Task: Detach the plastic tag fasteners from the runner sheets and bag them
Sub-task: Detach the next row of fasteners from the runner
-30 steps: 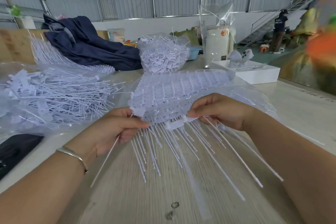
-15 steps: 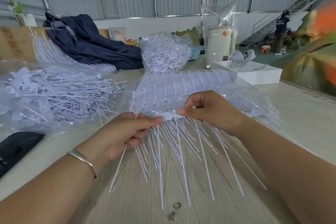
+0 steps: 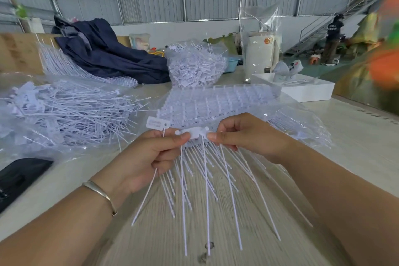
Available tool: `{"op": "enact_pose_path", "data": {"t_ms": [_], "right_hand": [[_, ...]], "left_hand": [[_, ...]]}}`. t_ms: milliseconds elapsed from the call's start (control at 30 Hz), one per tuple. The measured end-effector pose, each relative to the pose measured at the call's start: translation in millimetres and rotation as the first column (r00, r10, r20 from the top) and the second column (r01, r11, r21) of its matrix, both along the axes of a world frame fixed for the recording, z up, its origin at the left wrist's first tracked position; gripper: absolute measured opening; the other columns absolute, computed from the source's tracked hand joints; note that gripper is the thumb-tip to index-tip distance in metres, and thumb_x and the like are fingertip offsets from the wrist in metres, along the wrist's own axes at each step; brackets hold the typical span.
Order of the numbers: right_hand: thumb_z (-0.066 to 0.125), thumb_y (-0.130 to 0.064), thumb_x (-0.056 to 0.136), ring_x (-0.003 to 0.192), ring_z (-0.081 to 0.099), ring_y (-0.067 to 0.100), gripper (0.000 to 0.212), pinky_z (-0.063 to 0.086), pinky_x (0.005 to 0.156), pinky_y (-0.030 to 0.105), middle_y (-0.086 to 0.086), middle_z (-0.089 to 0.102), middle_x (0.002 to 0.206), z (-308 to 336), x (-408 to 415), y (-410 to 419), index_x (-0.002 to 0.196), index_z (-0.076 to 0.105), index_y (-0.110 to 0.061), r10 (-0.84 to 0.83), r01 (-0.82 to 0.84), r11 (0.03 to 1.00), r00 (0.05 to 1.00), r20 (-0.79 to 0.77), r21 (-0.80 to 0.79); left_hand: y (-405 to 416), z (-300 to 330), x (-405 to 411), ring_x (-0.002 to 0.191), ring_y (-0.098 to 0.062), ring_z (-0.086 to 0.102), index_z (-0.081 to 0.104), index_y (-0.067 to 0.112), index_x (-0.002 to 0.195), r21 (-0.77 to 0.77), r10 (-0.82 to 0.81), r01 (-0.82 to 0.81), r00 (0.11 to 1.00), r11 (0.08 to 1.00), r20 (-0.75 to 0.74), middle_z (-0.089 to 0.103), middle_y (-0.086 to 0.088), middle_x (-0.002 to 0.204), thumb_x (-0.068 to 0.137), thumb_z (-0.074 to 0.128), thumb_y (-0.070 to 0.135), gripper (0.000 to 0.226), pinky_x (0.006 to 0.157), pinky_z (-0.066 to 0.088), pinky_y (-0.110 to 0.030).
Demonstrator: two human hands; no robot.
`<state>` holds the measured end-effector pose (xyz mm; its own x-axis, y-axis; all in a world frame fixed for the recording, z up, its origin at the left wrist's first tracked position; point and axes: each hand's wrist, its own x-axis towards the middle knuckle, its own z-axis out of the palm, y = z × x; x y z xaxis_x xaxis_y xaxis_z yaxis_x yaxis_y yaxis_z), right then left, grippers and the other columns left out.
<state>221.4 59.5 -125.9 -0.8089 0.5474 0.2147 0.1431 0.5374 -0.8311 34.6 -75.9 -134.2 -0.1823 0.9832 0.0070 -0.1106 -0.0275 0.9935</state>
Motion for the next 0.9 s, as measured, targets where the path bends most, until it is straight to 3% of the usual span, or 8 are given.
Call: {"op": "enact_pose_path", "data": {"t_ms": [167, 233, 300, 433, 567, 667, 733, 900], "right_hand": [[0.067, -0.054, 0.080, 0.058, 0.042, 0.010, 0.043, 0.038, 0.063, 0.014, -0.001, 0.047, 0.057, 3, -6, -9, 0.070, 0.066, -0.012, 0.139, -0.142, 0.984, 0.990, -0.038, -0.106], [0.062, -0.054, 0.080, 0.059, 0.042, 0.009, 0.057, 0.037, 0.067, 0.017, -0.006, 0.048, 0.057, -1, -11, -13, 0.088, 0.065, 0.002, 0.179, -0.183, 0.971, 0.983, -0.042, -0.153], [0.060, -0.056, 0.080, 0.058, 0.041, 0.008, 0.059, 0.035, 0.068, 0.022, -0.007, 0.047, 0.057, -3, -14, -16, 0.086, 0.064, 0.003, 0.179, -0.185, 0.968, 0.983, -0.048, -0.170], [0.062, -0.060, 0.079, 0.054, 0.040, 0.008, 0.046, 0.032, 0.068, 0.024, -0.001, 0.042, 0.056, 1, -15, -18, 0.060, 0.053, -0.018, 0.118, -0.129, 0.983, 0.989, -0.090, -0.131], [0.068, -0.056, 0.075, 0.057, 0.039, 0.013, 0.052, 0.034, 0.069, 0.026, 0.000, 0.045, 0.057, 3, -9, -11, 0.071, 0.060, -0.004, 0.081, -0.092, 0.992, 0.989, -0.123, -0.087], [0.070, -0.050, 0.073, 0.056, 0.039, 0.012, 0.056, 0.036, 0.062, 0.017, 0.000, 0.046, 0.057, 3, -6, -6, 0.076, 0.057, 0.004, 0.085, -0.096, 0.991, 0.990, -0.116, -0.098], [0.070, -0.049, 0.073, 0.056, 0.042, 0.010, 0.043, 0.037, 0.061, 0.017, -0.002, 0.050, 0.056, 3, -5, -4, 0.069, 0.061, -0.007, 0.078, -0.088, 0.990, 0.993, -0.092, -0.107], [0.070, -0.051, 0.072, 0.061, 0.050, 0.012, 0.041, 0.041, 0.073, 0.027, -0.003, 0.057, 0.058, -2, -3, -2, 0.067, 0.062, -0.012, 0.070, -0.073, 0.992, 0.997, -0.033, -0.102]], "left_hand": [[4, -4, 10, 0.034, 0.000, 0.023, 0.061, 0.021, 0.063, 0.056, -0.187, 0.179, 0.934, 0.982, 0.303, 0.031, 0.012, 0.047, 0.055, 0.094, 0.021, 0.034, 0.033, 0.014, -0.014], [4, -4, 17, 0.037, -0.003, 0.018, 0.069, 0.022, 0.067, 0.082, -0.299, 0.288, 0.912, 0.954, 0.279, 0.034, 0.014, 0.047, 0.059, 0.092, 0.028, 0.026, 0.037, 0.011, -0.015], [3, -3, 20, 0.041, -0.005, 0.016, 0.075, 0.023, 0.073, 0.091, -0.346, 0.334, 0.909, 0.938, 0.234, 0.038, 0.016, 0.049, 0.064, 0.088, 0.032, 0.018, 0.040, 0.010, -0.017], [5, -2, 17, 0.044, -0.001, 0.028, 0.069, 0.014, 0.085, 0.037, -0.145, 0.141, 0.928, 0.989, 0.342, 0.050, 0.007, 0.063, 0.068, 0.084, 0.023, 0.025, 0.037, 0.013, -0.014], [5, 1, 12, 0.044, -0.005, 0.042, 0.057, 0.012, 0.080, 0.000, -0.067, 0.073, 0.920, 0.997, 0.385, 0.059, -0.001, 0.068, 0.075, 0.067, 0.021, 0.014, 0.033, 0.018, -0.013], [6, 1, 5, 0.041, -0.005, 0.027, 0.047, 0.015, 0.074, 0.006, -0.112, 0.118, 0.925, 0.993, 0.364, 0.036, 0.004, 0.057, 0.074, 0.065, 0.022, 0.019, 0.034, 0.012, -0.015], [7, -2, 2, 0.039, -0.004, 0.024, 0.044, 0.017, 0.068, -0.006, -0.103, 0.111, 0.941, 0.994, 0.322, 0.029, 0.005, 0.053, 0.077, 0.064, 0.022, 0.023, 0.035, 0.010, -0.017], [8, -9, 0, 0.039, -0.002, 0.023, 0.054, 0.015, 0.073, -0.037, 0.079, -0.076, 0.995, 0.996, 0.067, 0.034, 0.007, 0.053, 0.070, 0.073, 0.008, 0.020, 0.032, 0.017, -0.014]]}}
